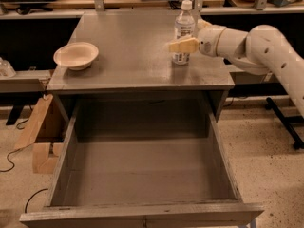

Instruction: Pick blue plastic bottle from top drawer and place on counter

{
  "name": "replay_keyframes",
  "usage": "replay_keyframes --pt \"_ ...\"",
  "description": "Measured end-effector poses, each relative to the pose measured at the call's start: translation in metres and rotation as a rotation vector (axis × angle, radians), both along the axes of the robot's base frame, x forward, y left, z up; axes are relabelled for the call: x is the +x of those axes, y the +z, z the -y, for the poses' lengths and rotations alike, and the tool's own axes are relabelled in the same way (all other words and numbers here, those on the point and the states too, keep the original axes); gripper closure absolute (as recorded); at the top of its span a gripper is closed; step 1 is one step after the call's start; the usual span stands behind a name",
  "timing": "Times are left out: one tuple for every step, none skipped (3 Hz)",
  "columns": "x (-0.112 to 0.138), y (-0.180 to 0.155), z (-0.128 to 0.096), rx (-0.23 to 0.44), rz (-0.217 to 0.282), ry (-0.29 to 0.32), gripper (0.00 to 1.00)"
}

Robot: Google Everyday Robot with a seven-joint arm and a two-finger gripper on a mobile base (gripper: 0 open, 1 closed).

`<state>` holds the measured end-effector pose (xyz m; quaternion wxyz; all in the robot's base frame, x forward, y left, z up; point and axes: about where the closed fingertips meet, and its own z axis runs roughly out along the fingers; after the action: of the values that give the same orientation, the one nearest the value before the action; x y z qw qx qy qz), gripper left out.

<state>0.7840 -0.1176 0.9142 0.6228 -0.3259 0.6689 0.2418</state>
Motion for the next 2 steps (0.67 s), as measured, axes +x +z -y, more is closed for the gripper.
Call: replay_keyframes --pt "-0.005 0.03 0.041 -0.019 0.035 -0.005 0.0" --pt "-0.047 0.078 0.093 -0.068 0.113 -0.044 0.0"
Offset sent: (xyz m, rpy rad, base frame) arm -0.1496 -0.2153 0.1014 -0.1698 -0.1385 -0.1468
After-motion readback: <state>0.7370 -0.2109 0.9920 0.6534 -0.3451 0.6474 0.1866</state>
